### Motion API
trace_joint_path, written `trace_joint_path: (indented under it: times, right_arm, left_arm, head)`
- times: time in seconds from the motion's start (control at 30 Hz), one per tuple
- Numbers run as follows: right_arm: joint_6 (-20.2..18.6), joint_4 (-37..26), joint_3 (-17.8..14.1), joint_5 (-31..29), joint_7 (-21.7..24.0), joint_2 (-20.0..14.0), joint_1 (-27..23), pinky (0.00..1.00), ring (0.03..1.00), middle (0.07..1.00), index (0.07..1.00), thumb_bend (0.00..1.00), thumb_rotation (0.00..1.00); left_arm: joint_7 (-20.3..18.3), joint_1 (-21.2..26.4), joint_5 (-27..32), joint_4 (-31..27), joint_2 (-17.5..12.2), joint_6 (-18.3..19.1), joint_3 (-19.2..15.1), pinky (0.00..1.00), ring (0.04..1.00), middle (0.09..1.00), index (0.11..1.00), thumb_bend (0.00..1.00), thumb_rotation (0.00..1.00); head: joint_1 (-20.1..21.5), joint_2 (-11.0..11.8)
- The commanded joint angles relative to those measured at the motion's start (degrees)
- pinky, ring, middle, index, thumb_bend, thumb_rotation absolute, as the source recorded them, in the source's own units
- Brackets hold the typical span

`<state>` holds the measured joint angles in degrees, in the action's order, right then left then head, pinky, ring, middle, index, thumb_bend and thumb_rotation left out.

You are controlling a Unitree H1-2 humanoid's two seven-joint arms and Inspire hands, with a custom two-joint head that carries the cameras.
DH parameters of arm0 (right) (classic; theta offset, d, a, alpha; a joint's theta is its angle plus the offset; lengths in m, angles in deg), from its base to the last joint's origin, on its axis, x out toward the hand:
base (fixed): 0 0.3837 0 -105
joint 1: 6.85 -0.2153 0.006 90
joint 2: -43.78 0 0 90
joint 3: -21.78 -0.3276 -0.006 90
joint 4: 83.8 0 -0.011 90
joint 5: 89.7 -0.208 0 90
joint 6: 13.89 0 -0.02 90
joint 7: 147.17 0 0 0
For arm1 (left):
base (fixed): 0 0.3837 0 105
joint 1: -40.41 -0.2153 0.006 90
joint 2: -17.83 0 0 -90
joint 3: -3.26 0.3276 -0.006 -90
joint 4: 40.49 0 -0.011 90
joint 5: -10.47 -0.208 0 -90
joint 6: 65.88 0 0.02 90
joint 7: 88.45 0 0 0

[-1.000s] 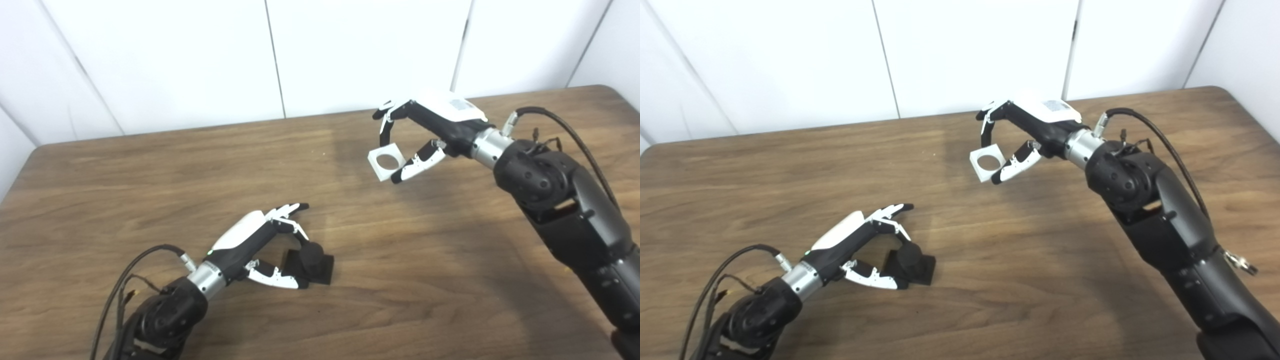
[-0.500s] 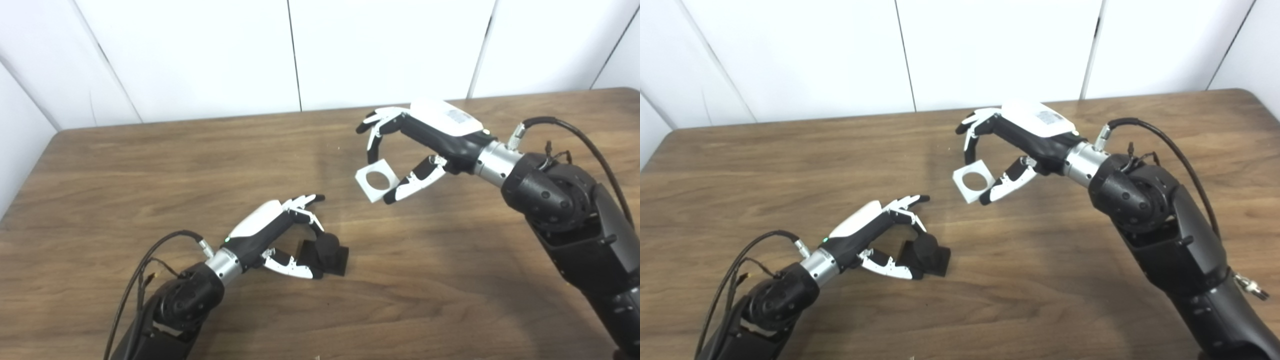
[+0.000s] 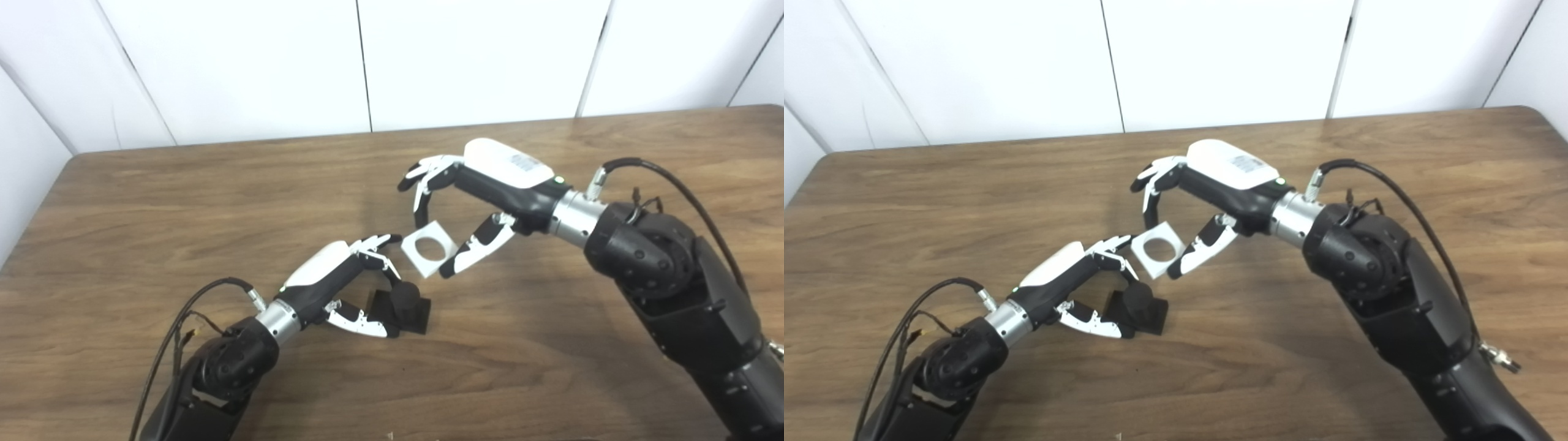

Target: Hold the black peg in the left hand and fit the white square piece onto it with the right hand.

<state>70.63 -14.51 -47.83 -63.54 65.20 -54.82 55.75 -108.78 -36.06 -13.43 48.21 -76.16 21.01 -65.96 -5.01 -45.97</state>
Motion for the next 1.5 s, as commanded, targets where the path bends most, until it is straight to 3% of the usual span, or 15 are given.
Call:
trace_joint_path:
  times: [0.0, 0.7, 1.47]
  right_arm:
    - [0.7, -2.4, -0.1, -0.3, 0.2, 0.6, -1.4, 0.81, 0.88, 0.801, 0.481, 0.52, 0.14]
    - [3.0, -0.5, 3.3, 2.0, 0.7, 3.1, 0.7, 0.84, 0.87, 0.799, 0.482, 0.52, 0.13]
    - [3.8, 2.6, 2.4, 1.9, 0.3, 3.0, -0.1, 0.83, 0.876, 0.797, 0.482, 0.52, 0.13]
  left_arm:
    - [-0.8, 0.5, -2.4, 0.3, 0.0, 1.2, 1.2, 1.0, 1.0, 0.988, 0.492, 0.52, 0.07]
    - [-0.7, 0.4, -2.6, 0.0, 0.3, 1.4, 1.1, 1.0, 1.0, 0.983, 0.492, 0.52, 0.07]
    - [-0.9, 0.0, -2.8, -0.3, 0.3, 1.6, 1.7, 1.0, 1.0, 0.987, 0.492, 0.52, 0.07]
  head:
    - [-0.1, -0.1]
    - [-0.9, -0.6]
    - [-0.6, -0.8]
